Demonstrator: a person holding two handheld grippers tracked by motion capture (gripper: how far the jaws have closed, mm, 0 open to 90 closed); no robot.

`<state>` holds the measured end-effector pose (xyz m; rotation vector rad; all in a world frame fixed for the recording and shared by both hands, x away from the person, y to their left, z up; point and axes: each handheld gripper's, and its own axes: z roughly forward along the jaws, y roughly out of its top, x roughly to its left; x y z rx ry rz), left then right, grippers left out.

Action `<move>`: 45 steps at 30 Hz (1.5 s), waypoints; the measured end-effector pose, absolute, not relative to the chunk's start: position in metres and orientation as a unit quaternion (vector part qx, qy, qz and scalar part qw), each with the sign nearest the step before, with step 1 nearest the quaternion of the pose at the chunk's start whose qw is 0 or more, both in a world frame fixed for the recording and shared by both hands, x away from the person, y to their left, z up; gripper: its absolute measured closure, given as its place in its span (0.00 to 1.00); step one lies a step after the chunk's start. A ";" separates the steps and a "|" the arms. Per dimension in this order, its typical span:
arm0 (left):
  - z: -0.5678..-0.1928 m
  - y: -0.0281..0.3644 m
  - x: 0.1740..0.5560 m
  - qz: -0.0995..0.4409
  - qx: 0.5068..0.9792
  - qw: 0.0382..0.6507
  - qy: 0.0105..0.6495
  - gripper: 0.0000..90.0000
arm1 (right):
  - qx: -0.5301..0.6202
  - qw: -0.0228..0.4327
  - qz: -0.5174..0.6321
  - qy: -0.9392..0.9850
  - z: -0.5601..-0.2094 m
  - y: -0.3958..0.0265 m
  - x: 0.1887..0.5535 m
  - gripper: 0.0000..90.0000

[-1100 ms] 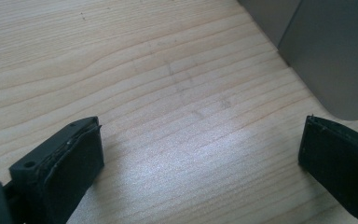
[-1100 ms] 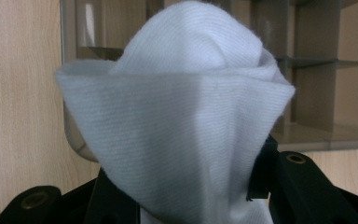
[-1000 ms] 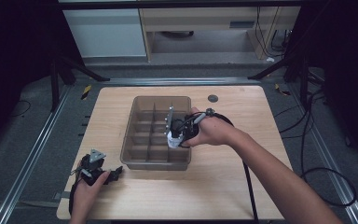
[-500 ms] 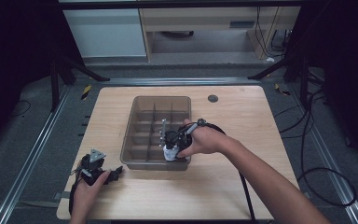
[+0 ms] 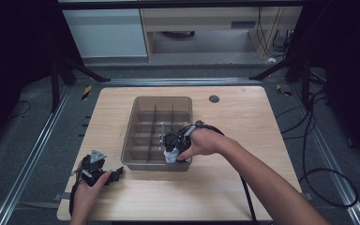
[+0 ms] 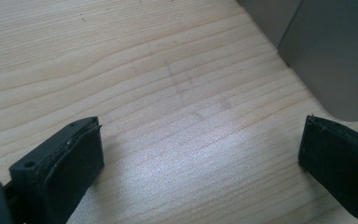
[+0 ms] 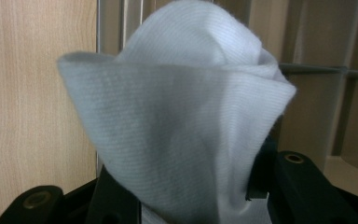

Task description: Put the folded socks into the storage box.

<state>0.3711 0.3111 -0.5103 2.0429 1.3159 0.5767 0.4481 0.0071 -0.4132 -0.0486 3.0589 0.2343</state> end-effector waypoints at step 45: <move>-0.510 0.311 0.371 0.219 0.776 0.316 0.499 0.00 | 0.002 0.046 0.081 0.996 -0.398 -0.007 0.449 0.41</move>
